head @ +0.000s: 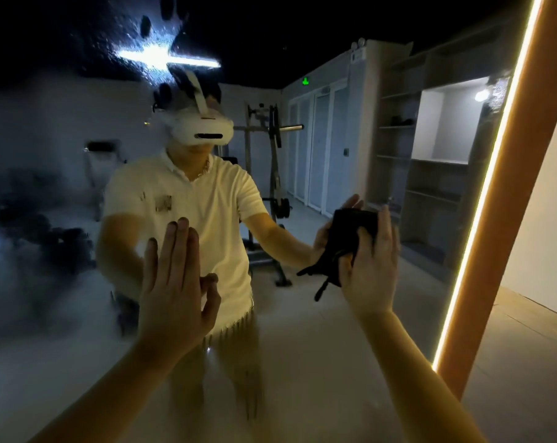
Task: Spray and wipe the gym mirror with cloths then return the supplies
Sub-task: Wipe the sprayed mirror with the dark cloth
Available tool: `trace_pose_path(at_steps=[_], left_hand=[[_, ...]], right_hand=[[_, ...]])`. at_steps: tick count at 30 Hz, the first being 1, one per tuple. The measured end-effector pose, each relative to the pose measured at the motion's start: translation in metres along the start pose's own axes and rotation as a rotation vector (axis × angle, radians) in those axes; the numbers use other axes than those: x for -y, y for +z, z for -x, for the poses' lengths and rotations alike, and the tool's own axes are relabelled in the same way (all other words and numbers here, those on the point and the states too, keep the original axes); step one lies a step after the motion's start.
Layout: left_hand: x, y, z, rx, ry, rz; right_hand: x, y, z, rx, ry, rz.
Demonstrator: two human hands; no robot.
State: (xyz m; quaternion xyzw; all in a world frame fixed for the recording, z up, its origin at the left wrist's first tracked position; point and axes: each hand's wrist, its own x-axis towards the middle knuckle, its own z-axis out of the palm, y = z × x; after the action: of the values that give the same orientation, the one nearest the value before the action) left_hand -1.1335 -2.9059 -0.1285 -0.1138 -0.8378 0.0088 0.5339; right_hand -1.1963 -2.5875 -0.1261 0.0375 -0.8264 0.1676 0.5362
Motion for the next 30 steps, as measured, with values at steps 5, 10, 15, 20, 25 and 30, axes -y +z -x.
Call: trace_pose_path(at_steps=[5, 10, 15, 20, 25, 30], left_hand=[[0.001, -0.004, 0.000, 0.029, 0.002, -0.008], [0.010, -0.022, 0.008, 0.066, 0.063, 0.033], [0.021, -0.028, 0.036, 0.079, 0.107, 0.014], [0.015, -0.017, 0.046, 0.143, 0.085, -0.002], [0.012, -0.005, 0.050, 0.140, 0.064, -0.012], [0.010, -0.004, 0.049, 0.159, 0.042, -0.003]], right_hand=[[0.027, 0.004, 0.007, -0.010, 0.007, -0.079], [0.113, 0.015, 0.039, 0.144, -0.068, -0.250], [0.160, 0.021, 0.072, 0.195, -0.295, -0.335], [0.111, 0.020, 0.080, 0.174, -0.262, -0.239], [0.036, 0.019, 0.082, 0.176, -0.111, -0.057], [0.047, 0.035, 0.105, 0.180, -0.048, -0.084]])
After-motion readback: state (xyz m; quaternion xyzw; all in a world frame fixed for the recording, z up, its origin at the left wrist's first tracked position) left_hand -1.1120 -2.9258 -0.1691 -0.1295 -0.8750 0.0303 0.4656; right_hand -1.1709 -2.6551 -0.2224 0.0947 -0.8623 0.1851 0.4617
